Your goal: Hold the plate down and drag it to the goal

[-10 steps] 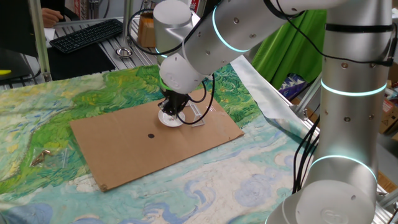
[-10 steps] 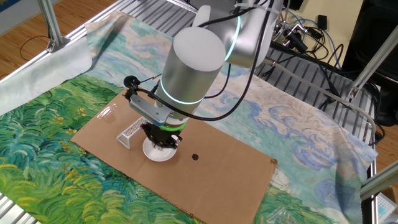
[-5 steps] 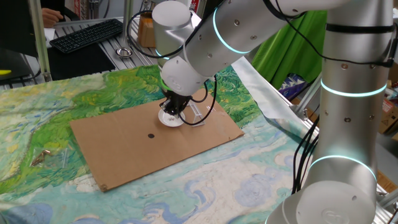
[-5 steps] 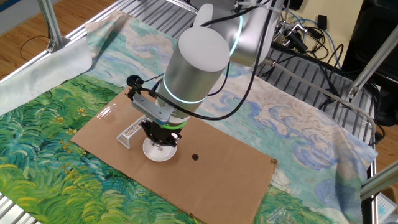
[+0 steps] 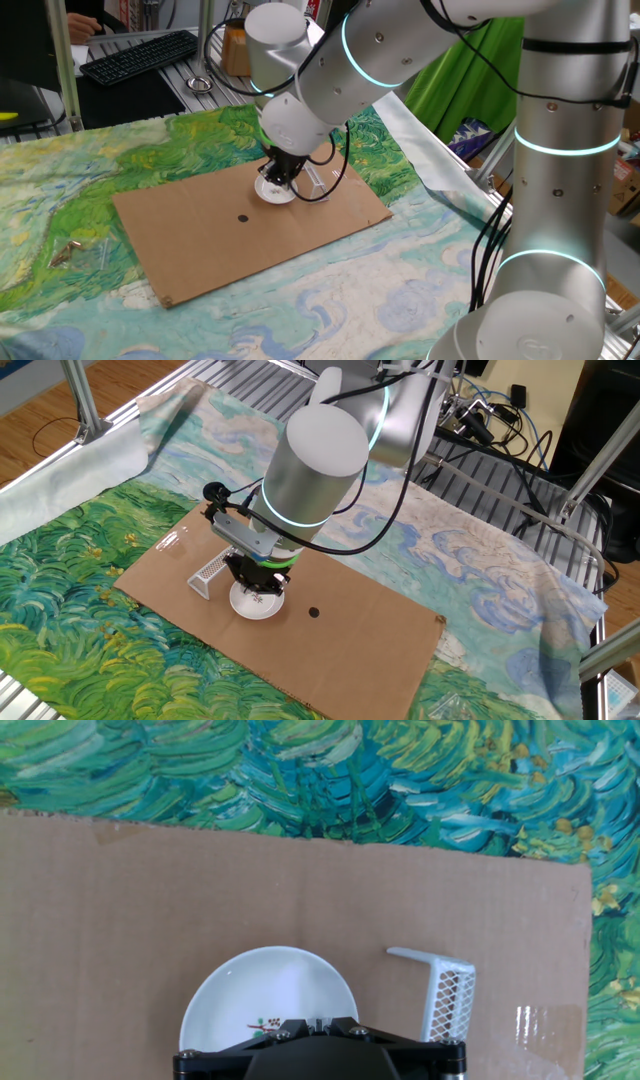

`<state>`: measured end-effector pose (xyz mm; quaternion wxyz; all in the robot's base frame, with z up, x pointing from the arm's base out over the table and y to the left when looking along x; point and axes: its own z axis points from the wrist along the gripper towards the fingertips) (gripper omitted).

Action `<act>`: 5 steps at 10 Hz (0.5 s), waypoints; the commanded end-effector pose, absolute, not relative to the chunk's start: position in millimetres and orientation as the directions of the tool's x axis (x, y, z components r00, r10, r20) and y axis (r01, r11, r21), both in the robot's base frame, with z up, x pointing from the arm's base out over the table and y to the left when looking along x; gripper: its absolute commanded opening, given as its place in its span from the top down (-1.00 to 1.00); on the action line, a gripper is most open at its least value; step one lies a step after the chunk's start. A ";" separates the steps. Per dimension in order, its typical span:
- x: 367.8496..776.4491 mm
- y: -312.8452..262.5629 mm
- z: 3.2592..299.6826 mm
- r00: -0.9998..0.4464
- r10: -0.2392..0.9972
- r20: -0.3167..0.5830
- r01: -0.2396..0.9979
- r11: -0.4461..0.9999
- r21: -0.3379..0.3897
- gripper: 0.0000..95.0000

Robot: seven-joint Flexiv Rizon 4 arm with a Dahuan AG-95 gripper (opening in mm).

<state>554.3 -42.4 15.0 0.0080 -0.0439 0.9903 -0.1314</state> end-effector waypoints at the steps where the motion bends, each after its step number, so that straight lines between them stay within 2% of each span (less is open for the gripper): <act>1: 553.6 -42.7 15.6 -0.995 -0.097 -0.002 -0.093 0.958 -0.272 1.00; 5: 553.2 -46.6 14.7 -0.994 -0.112 -0.004 -0.107 0.954 -0.280 1.00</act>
